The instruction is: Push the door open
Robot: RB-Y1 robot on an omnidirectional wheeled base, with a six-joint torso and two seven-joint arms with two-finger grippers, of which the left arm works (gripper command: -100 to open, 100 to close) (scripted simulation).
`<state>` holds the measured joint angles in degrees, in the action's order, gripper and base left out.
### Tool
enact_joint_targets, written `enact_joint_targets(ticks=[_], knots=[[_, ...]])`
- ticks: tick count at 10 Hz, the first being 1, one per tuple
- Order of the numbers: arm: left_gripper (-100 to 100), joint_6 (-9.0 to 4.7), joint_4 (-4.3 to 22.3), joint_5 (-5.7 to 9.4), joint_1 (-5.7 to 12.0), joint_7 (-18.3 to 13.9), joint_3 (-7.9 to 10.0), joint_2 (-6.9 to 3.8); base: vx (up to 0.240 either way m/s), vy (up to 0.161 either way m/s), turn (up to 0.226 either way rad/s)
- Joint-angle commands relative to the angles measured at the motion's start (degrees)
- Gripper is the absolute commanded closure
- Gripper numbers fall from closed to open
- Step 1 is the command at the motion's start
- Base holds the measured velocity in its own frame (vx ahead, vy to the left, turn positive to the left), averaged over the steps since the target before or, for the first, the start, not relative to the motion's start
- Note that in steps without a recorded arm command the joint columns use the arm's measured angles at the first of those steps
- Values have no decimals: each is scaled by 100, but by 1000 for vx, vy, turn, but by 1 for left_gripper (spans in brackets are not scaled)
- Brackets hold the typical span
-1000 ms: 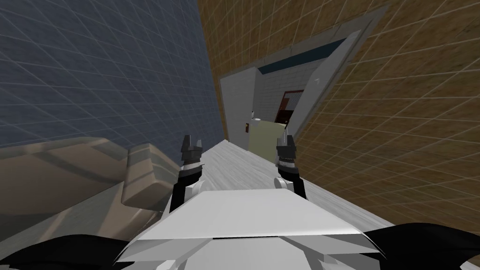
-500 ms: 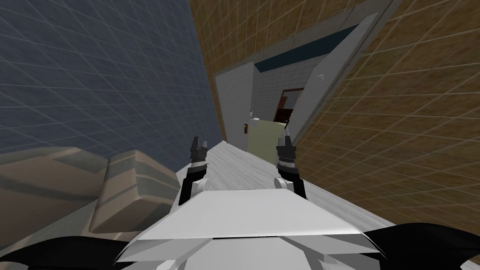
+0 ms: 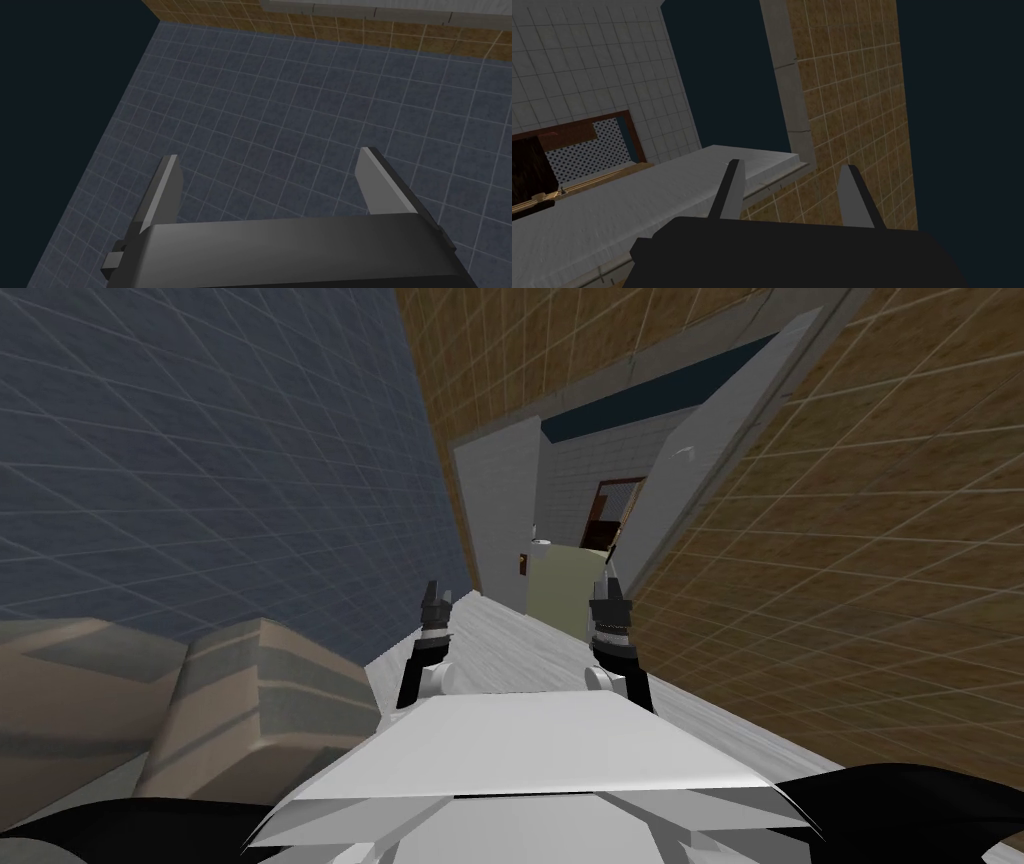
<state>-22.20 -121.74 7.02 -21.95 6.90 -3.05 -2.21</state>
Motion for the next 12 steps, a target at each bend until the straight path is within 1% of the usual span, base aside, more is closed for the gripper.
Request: enact_joint_targets(ticks=[1,5,12], knots=[[-100,-16,205,37,100,18,-44,-36,84,23,-49],[-100,-24,728,132,409,65,-141,-110,98,19,-53],[-100,-41,1749,317,1011,156,-330,-199,98,27,-61]])
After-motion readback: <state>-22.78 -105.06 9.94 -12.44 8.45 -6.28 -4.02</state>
